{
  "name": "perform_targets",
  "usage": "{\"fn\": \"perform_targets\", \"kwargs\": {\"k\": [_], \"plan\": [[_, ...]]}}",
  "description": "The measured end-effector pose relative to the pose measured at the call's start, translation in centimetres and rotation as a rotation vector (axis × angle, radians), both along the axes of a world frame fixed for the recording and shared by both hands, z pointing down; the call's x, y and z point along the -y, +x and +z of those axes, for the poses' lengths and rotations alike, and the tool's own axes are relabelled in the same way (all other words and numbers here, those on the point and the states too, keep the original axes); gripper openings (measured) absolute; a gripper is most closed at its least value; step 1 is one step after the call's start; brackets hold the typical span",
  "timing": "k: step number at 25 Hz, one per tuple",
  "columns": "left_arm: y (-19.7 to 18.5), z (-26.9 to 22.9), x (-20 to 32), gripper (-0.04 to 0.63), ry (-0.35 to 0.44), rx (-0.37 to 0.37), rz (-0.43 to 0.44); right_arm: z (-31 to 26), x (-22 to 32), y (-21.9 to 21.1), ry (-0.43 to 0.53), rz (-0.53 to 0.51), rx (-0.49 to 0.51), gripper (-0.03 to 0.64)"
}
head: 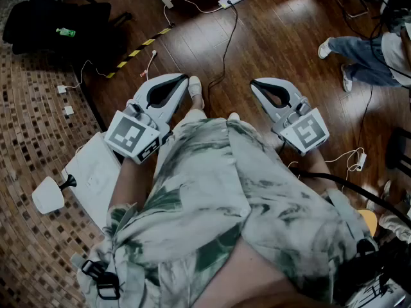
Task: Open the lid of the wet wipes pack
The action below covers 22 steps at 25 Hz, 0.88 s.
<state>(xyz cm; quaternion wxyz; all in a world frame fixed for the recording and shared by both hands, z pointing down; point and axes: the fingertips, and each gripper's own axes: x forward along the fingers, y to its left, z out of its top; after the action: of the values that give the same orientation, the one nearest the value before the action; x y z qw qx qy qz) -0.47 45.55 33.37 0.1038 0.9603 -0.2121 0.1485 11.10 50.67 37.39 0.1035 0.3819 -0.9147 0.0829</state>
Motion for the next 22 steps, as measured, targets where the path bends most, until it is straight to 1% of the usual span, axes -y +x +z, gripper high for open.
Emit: {"fn": "perform_targets", "kwargs": {"k": [6, 10, 12, 14, 17, 20, 22], "plan": [[-1.7, 0.8, 5.6, 0.002, 0.005, -0.06, 0.019, 0.0, 5.0, -2.7, 0.007, -0.009, -0.047, 0.006], [-3.1, 1.3, 10.7, 0.001, -0.002, -0.104, 0.029, -0.5, 9.8, -4.0, -0.006, 0.016, -0.076, 0.006], [-4.0, 1.5, 13.6, 0.0, -0.01, -0.118, 0.038, -0.3, 12.9, -4.9, -0.012, 0.02, -0.105, 0.006], [-5.3, 1.7, 16.8, 0.0, -0.013, -0.115, 0.06, -0.6, 16.6, -6.1, -0.006, 0.023, -0.132, 0.006], [-7.7, 2.0, 21.6, 0.0, 0.02, -0.079, 0.095, -0.9, 21.8, -8.5, -0.005, 0.011, -0.133, 0.006], [-10.0, 2.6, 25.9, 0.0, 0.029, -0.06, 0.087, -0.5, 25.9, -10.3, 0.002, -0.007, -0.143, 0.006], [-11.5, 3.3, 28.3, 0.0, 0.026, -0.063, 0.062, -0.6, 28.2, -11.4, 0.003, -0.018, -0.145, 0.006]]}}
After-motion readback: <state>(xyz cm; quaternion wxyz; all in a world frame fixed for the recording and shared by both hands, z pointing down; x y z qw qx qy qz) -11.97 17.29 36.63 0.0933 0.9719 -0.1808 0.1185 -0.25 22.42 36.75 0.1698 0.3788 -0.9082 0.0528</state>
